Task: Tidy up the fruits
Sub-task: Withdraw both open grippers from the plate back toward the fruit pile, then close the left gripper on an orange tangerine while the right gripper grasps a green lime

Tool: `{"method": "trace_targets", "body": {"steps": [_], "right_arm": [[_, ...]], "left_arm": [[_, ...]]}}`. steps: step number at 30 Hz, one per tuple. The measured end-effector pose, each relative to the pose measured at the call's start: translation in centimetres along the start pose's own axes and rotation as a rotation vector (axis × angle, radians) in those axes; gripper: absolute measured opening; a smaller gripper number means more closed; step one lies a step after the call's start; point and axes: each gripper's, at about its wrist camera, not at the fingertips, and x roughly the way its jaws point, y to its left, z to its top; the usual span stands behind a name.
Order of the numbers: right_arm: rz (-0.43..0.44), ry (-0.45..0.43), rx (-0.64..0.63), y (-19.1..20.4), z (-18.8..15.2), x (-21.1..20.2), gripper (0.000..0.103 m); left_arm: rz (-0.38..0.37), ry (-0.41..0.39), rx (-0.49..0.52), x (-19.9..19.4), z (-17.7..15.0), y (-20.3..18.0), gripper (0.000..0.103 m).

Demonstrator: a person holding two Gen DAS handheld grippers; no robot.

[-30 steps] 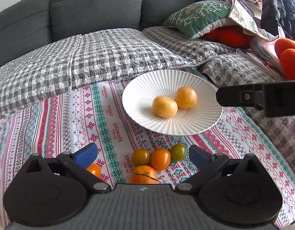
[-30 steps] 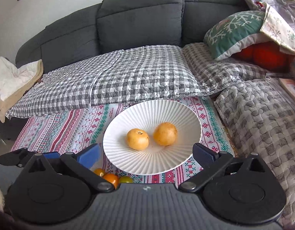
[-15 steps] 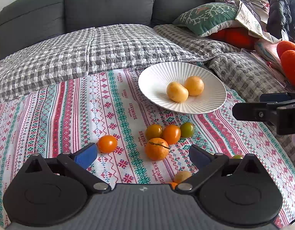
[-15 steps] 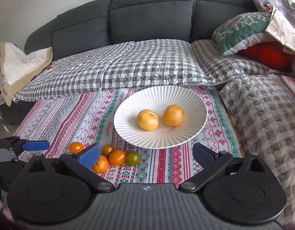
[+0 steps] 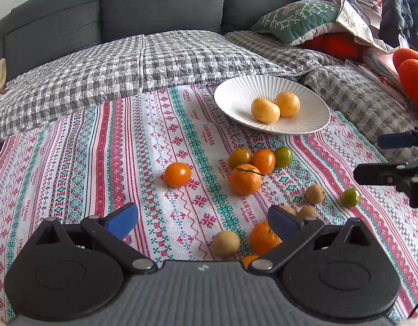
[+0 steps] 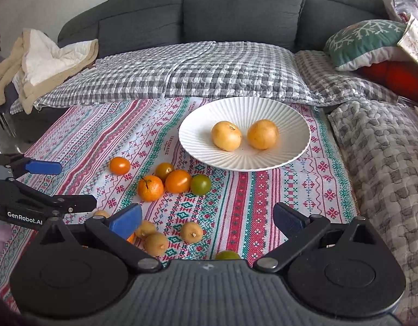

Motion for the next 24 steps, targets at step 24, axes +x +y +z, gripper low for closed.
{"method": "trace_targets", "body": {"steps": [24], "right_arm": [[0.08, 0.201, -0.161, -0.1, -3.1, 1.6, 0.097]], "left_arm": [[-0.247, 0.164, 0.193, 1.0, -3.9, -1.5, 0.073]]}}
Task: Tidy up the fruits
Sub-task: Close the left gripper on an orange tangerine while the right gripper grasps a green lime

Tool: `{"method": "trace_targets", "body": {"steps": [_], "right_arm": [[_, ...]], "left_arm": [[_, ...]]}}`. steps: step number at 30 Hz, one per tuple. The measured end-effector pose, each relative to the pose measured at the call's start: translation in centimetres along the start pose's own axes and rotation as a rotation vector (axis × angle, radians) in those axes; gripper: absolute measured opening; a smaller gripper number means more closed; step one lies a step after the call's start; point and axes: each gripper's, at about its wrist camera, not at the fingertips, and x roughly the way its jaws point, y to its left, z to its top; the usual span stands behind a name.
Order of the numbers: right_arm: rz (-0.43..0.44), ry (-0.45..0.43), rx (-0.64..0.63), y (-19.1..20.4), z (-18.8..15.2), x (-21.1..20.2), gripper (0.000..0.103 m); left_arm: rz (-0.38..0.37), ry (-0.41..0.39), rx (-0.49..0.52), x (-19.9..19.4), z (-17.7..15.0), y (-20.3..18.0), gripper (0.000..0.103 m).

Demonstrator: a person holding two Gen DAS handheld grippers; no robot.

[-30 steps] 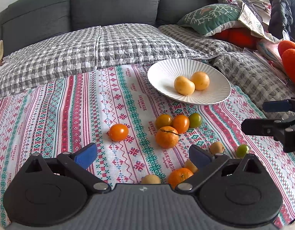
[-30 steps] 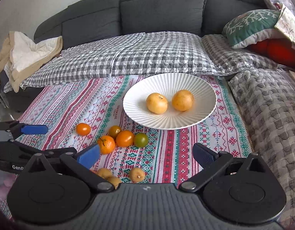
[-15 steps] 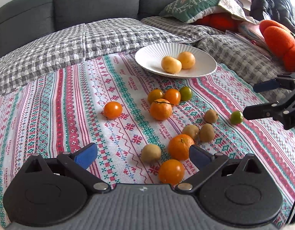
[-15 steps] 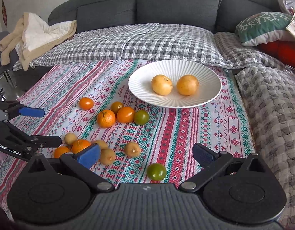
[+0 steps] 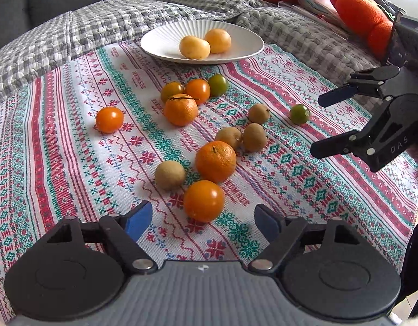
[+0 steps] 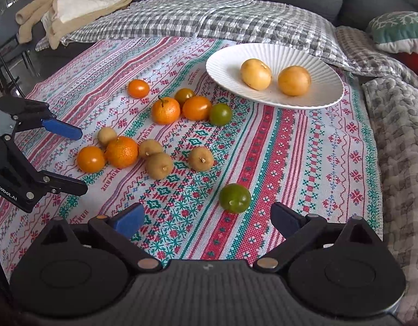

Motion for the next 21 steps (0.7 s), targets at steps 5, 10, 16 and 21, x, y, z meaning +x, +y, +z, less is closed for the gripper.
{"method": "trace_targets", "body": {"steps": [5, 10, 16, 21], "right_arm": [[-0.013, 0.015, 0.062, -1.4, -0.2, 0.3, 0.09], [-0.029, 0.028, 0.074, -1.8, -0.3, 0.7, 0.078], [-0.04, 0.021, 0.057, -1.5, 0.0, 1.2, 0.066], [-0.045, 0.012, 0.047, -1.3, 0.2, 1.2, 0.055]], "left_arm": [[-0.022, 0.008, -0.004, -0.1, 0.0, 0.0, 0.063], [-0.03, 0.014, -0.02, 0.2, 0.4, 0.2, 0.05], [-0.019, 0.017, -0.015, 0.4, 0.6, 0.2, 0.038], [-0.004, 0.015, -0.011, 0.5, 0.6, 0.2, 0.026]]}}
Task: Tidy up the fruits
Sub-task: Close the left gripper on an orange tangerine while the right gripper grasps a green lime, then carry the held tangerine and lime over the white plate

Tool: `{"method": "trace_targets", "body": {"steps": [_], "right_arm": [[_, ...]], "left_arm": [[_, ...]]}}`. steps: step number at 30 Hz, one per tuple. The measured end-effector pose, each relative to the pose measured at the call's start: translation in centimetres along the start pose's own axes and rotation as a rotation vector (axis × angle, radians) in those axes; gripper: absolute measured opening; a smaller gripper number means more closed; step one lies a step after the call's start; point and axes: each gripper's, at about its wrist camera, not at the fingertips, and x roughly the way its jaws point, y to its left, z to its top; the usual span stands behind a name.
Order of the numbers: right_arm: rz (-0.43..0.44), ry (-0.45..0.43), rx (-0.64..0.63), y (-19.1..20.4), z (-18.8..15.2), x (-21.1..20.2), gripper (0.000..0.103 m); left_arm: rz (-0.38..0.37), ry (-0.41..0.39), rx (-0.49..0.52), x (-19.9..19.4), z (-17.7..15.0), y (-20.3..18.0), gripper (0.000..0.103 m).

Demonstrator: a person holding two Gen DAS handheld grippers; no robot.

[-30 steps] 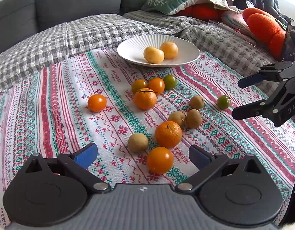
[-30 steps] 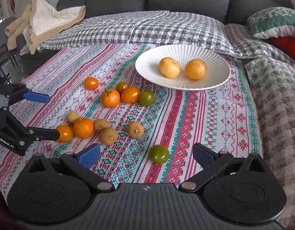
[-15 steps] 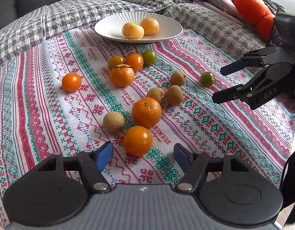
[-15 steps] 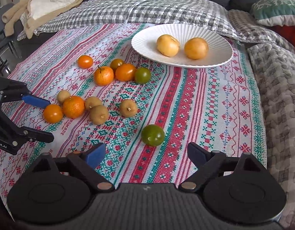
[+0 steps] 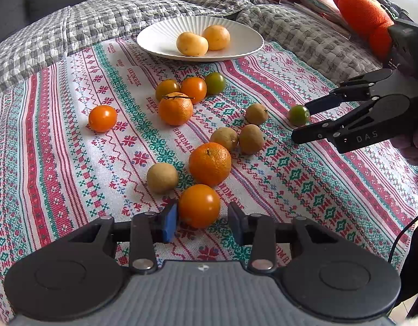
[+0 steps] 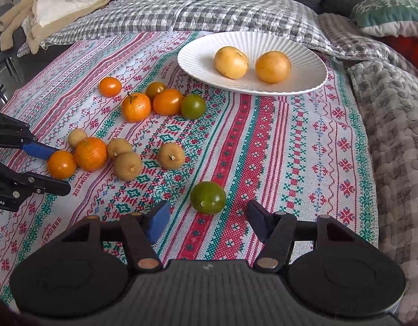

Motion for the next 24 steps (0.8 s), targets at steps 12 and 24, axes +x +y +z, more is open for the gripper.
{"method": "trace_targets", "body": {"steps": [12, 24], "right_arm": [[0.012, -0.008, -0.005, 0.0, 0.3, -0.1, 0.025], [0.025, -0.023, -0.004, 0.4, 0.5, -0.4, 0.024]], "left_arm": [[-0.017, 0.0, 0.024, 0.0, 0.0, -0.4, 0.021], [-0.079, -0.036, 0.042, -0.8, 0.5, -1.5, 0.021]]}}
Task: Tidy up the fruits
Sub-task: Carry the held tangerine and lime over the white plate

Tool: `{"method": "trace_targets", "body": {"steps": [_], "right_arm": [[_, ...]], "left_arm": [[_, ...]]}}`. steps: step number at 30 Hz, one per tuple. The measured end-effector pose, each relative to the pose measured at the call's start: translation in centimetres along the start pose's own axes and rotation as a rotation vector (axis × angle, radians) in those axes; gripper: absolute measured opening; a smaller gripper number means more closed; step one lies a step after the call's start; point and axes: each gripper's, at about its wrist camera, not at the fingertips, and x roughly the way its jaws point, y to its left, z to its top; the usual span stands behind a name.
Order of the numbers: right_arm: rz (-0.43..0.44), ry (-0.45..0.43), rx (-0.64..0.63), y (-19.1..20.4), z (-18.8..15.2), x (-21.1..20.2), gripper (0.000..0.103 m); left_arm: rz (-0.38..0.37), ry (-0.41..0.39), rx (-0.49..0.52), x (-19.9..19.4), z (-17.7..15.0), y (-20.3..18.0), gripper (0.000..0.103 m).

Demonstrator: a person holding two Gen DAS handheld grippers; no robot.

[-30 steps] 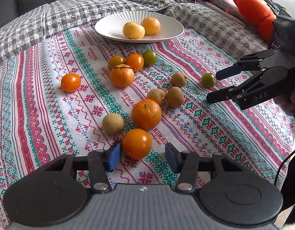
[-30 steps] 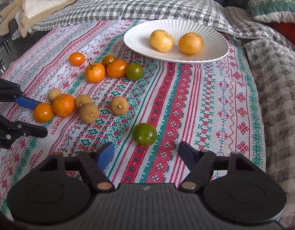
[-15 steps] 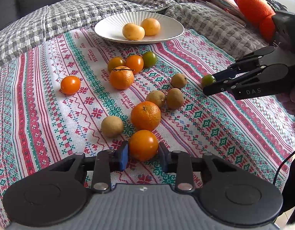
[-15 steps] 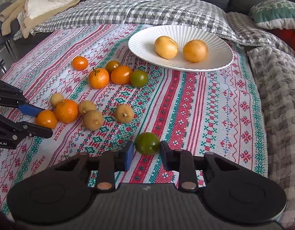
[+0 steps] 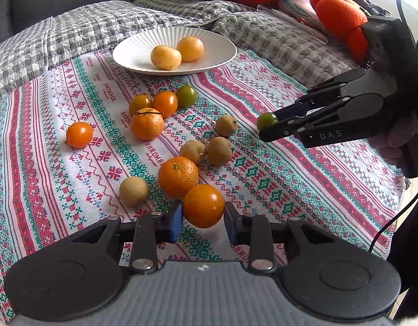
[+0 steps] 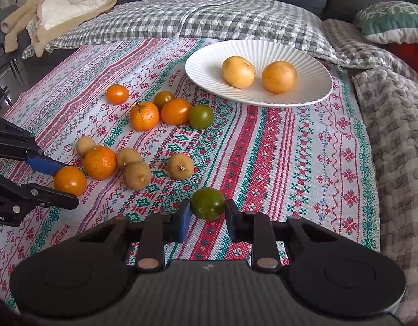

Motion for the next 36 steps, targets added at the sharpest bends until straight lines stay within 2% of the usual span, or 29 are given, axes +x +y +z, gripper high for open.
{"method": "trace_targets", "body": {"steps": [14, 25, 36], "right_arm": [[0.02, -0.07, 0.086, -1.1, 1.5, -1.0, 0.024], [0.033, -0.137, 0.148, -2.3, 3.6, -1.4, 0.024], [0.019, -0.171, 0.195, -4.2, 5.3, -0.4, 0.024]], "left_arm": [[0.01, -0.068, -0.048, 0.0, 2.6, -0.7, 0.021], [0.039, -0.124, -0.111, 1.0, 6.3, -0.5, 0.021], [0.101, -0.165, -0.165, 2.3, 10.3, 0.4, 0.021]]}}
